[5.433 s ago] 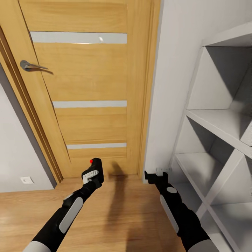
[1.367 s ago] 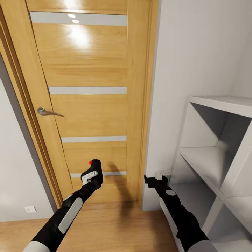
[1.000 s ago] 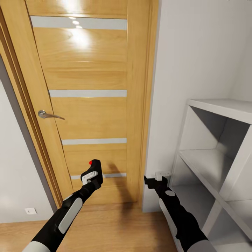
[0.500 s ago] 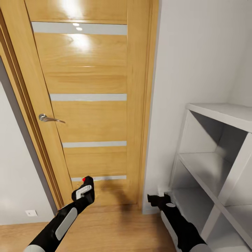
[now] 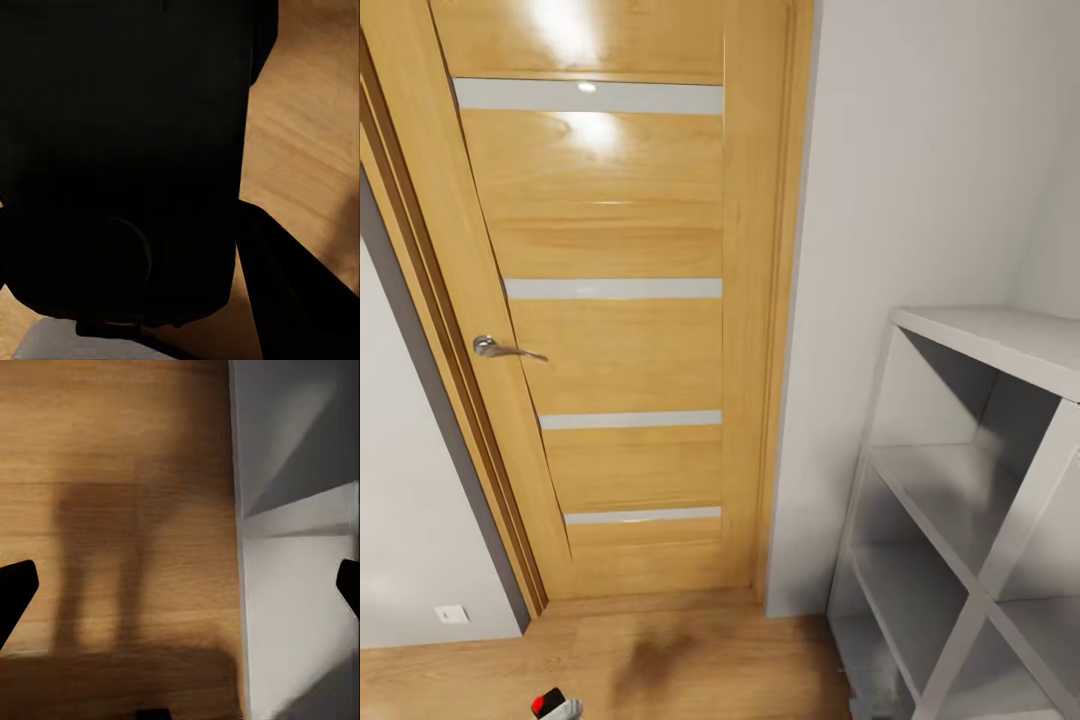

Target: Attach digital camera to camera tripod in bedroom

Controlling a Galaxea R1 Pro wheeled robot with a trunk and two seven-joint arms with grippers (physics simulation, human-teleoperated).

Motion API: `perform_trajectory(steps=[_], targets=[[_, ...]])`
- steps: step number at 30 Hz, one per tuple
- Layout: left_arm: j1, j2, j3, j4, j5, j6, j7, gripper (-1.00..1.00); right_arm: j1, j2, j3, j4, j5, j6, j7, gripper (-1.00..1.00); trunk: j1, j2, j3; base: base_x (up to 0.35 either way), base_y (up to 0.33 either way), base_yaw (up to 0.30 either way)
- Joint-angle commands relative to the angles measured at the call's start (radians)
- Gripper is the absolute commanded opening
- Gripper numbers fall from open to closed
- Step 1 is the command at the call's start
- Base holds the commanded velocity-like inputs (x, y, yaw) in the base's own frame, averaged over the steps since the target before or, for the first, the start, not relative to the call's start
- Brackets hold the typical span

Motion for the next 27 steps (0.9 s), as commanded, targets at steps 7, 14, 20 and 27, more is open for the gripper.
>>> perform_trajectory(steps=[7,14,20,27], targets=[[0.004,-0.026,-0.013,0.029,0.003,-0.021,0.003,-1.00,0.088,-0.083,0.010,0.054,0.039,-0.070,-0.005,1.00,-0.027,0.049,0.021,0.000,0.000,0.000],[0.081,-0.024,-0.013,0.032,0.003,-0.025,0.003,-1.00,0.108,-0.101,0.010,0.059,0.043,-0.071,-0.009,1.00,-0.054,0.098,0.043,0.000,0.000,0.000],[0.156,-0.015,-0.014,0.032,0.003,-0.026,0.003,-1.00,0.199,-0.099,0.009,0.060,0.045,-0.077,-0.014,1.00,-0.077,0.140,0.062,0.000,0.000,0.000],[0.216,-0.021,-0.015,0.033,0.001,-0.071,0.003,-1.00,0.272,-0.098,0.009,0.060,0.047,-0.088,-0.005,1.00,-0.104,0.189,0.084,0.000,0.000,0.000]])
